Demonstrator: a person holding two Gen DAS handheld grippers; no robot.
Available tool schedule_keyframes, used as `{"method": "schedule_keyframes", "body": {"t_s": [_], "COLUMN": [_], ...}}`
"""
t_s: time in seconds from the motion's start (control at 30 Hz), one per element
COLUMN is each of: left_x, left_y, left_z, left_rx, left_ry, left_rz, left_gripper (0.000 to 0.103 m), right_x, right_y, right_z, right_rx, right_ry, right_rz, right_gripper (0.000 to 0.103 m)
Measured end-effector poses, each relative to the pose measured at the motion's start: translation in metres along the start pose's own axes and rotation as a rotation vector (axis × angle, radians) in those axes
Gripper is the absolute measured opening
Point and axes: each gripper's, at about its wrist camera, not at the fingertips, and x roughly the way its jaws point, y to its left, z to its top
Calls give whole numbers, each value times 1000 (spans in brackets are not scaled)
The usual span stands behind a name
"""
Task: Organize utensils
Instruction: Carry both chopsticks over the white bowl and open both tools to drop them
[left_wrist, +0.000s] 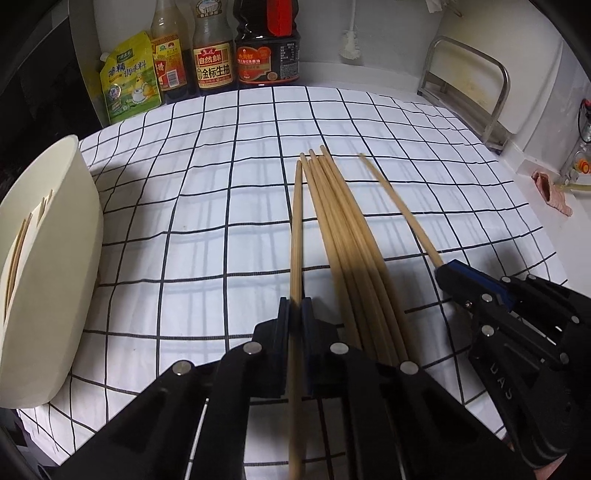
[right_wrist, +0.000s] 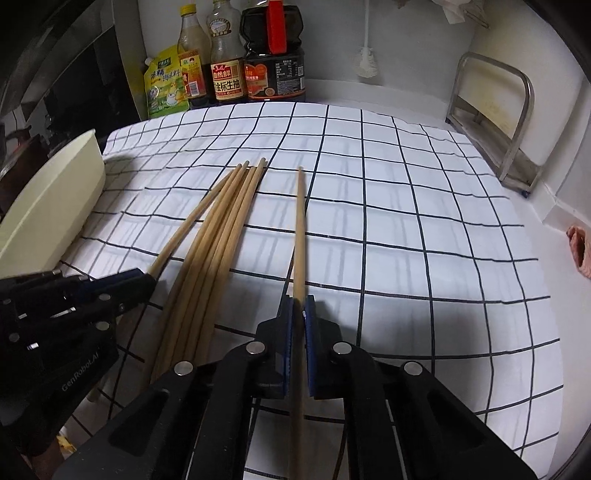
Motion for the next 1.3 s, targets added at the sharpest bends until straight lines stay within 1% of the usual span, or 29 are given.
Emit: {"method": "schedule_keyframes", "body": {"t_s": [0.1,0.2,0.4,0.47,0.53,0.63,0.7,0.87,0.97,1.03,1.13,1.23,1.3], "left_x": [-7,-20,-64,-79,-93,-112,-122,-139,-141,-139,-132,-120,-113], "left_y": [5,12,36,48,63,91,113,179,212,234,259,276,284], "left_z": [-2,-2,2,4,4,5,5,-1,-4,-7,-11,-14,-16], "left_rx": [-13,-23,-62,-75,-91,-128,-153,-233,-274,-303,-339,-365,-375], "left_ry": [-2,-21,-103,-130,-155,-188,-205,-237,-245,-245,-229,-203,-188], "left_rz": [-18,-29,-64,-68,-65,-51,-29,49,89,112,128,131,127], "left_gripper": [7,7,7,7,7,7,7,7,7,7,7,7,7], "right_x": [-4,-17,-50,-64,-75,-82,-81,-67,-54,-42,-23,-7,0], "right_y": [-2,-1,15,28,44,79,101,170,209,232,267,289,296], "right_z": [-1,1,9,17,26,43,51,75,85,90,97,100,101], "right_rx": [44,83,113,109,92,50,22,-55,-103,-130,-169,-195,-202], "right_ry": [0,-23,-84,-114,-139,-162,-163,-146,-122,-101,-64,-30,-13], "right_rz": [24,52,103,131,158,211,241,334,376,389,407,410,410], "right_gripper": [6,6,6,6,6,6,6,6,6,6,6,6,6]}}
